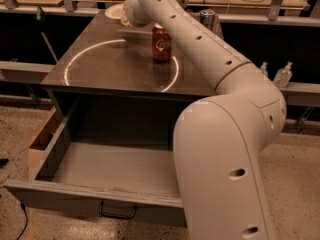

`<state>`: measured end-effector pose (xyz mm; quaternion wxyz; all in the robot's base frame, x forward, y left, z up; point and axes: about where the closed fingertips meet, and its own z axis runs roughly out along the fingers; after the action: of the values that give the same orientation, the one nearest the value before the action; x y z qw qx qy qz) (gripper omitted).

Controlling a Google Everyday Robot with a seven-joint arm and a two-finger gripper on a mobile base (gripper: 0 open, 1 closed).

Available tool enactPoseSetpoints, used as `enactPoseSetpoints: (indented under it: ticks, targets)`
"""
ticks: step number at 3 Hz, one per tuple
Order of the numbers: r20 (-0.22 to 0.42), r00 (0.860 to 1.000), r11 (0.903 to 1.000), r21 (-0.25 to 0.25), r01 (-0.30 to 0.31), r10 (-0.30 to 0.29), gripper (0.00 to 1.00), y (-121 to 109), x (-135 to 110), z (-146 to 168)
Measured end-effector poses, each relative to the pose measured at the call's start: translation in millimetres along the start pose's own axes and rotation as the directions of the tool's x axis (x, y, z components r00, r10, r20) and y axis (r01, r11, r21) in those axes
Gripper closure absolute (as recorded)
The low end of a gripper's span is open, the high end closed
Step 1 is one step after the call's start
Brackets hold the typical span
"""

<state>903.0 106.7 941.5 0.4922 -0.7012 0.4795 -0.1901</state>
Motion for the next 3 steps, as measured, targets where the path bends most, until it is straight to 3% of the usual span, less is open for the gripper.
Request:
enactPoseSetpoints:
  ticks: [1,2,3]
  targets:
    - [0.058,0.998,0.996,-0.085,-0.028,0.033,1.0,-1,-24,-39]
    - [0.22,0.975,0.9933,-0.115,-0.011,0.037,1.0,0,-67,-105]
    - [0.367,0.93,0.9931,-0.115,0.024,0.021,1.0,13,-92,-153]
